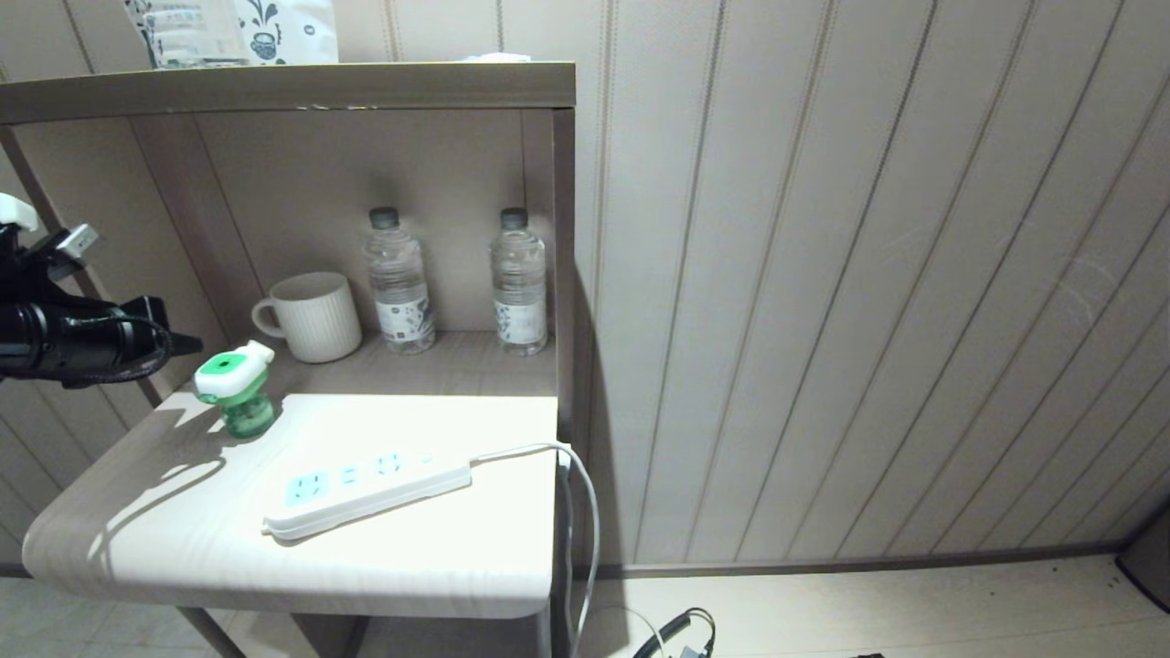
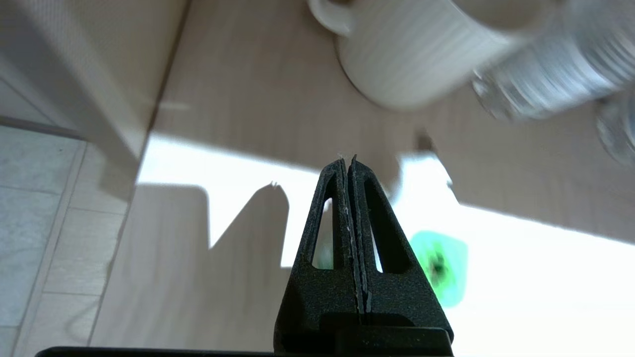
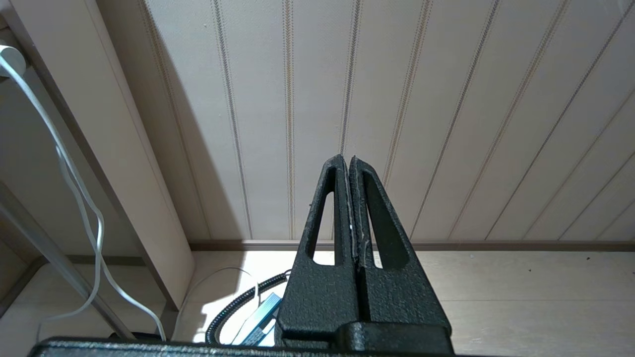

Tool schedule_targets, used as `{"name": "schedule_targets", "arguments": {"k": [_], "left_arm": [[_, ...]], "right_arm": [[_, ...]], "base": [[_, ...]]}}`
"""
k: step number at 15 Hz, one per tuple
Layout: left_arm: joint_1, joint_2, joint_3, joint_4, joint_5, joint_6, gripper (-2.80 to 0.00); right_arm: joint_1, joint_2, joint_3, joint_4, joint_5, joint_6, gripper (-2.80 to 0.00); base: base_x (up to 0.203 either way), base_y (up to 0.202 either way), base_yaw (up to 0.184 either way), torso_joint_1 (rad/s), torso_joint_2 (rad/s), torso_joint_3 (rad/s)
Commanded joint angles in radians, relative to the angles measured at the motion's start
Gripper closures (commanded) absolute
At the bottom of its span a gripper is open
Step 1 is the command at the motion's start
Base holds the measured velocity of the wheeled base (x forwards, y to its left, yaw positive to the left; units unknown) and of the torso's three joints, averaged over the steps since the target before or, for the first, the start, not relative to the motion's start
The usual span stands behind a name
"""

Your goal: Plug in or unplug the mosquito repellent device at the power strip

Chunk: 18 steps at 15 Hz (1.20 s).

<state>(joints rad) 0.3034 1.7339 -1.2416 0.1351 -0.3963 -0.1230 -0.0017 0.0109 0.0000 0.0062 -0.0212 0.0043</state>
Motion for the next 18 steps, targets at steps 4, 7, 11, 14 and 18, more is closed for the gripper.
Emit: {"name": "schedule_targets", "arguments": {"k": [4,7,11,14,18], "left_arm": [[0.074,-0.232,0.164,-0.007,-0.039,0.035,0.0],[0.094,-0.386,0.344,-0.073,-0.039,0.039,0.0],[0.088,-0.624,0.582,-0.28,-0.041,0.042,-2.8],[0.056,-0.714,0.741,-0.467,0.004,0.053,-2.8],[0.021,-0.621,1.022,-1.038,0.086,0.146,-2.8]], "right_arm": [[0.0,0.0,0.0,0.0,0.0,0.0,0.0],[0.0,0.0,0.0,0.0,0.0,0.0,0.0],[0.0,0.0,0.0,0.0,0.0,0.0,0.0],[0.0,0.0,0.0,0.001,0.0,0.0,0.0],[0.0,0.0,0.0,0.0,0.0,0.0,0.0]], "base": [[0.0,0.0,0.0,0.0,0.0,0.0],[0.0,0.0,0.0,0.0,0.0,0.0],[0.0,0.0,0.0,0.0,0.0,0.0],[0.0,0.0,0.0,0.0,0.0,0.0],[0.0,0.0,0.0,0.0,0.0,0.0]]}}
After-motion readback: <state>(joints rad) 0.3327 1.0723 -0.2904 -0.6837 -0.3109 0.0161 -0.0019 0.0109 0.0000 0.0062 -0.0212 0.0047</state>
